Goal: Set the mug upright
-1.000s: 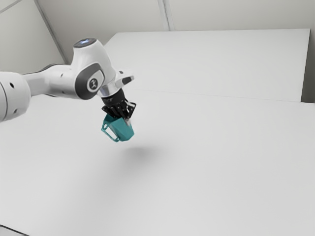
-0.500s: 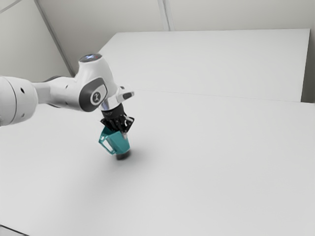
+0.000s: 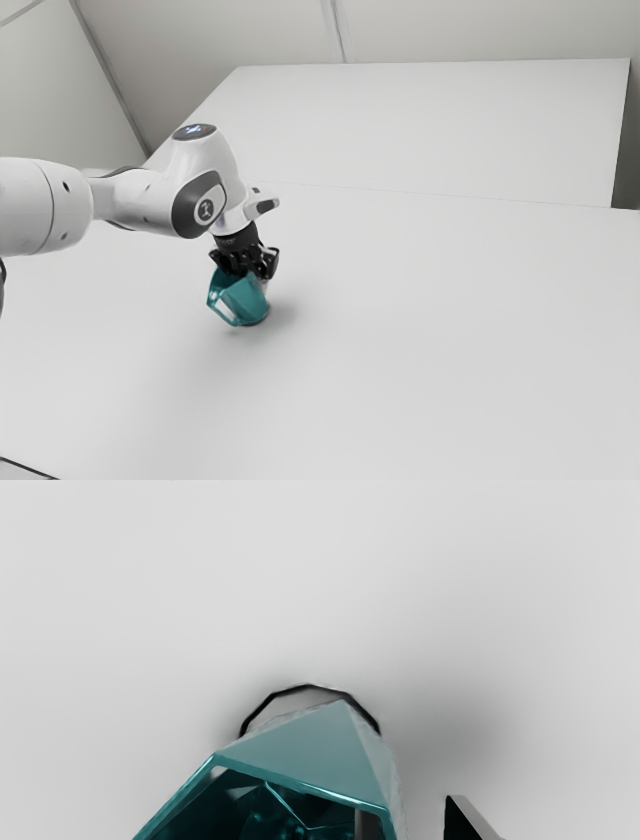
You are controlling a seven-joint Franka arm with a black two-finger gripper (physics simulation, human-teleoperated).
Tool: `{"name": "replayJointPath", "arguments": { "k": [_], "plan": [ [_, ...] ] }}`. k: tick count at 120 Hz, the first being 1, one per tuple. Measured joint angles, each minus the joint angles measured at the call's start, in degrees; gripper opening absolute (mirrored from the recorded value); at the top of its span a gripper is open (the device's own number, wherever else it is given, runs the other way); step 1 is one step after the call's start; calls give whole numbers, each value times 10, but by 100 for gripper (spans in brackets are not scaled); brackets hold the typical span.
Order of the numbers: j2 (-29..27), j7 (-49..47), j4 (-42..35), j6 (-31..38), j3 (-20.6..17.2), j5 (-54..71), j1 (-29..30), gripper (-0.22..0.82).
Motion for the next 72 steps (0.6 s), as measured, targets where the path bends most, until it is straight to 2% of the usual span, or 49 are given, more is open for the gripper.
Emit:
{"name": "replayJointPath", "arguments": {
  "k": [13,28,47,72],
  "plan": [
    [-6,2,0,-1,0,-1,0,31],
    [-19,5,0,-2,0,-2,0,44],
    [-46,8,0,-7,0,-2,0,53],
    [-86,11,23,-33,0,-5,-2,58]
  ]
}}
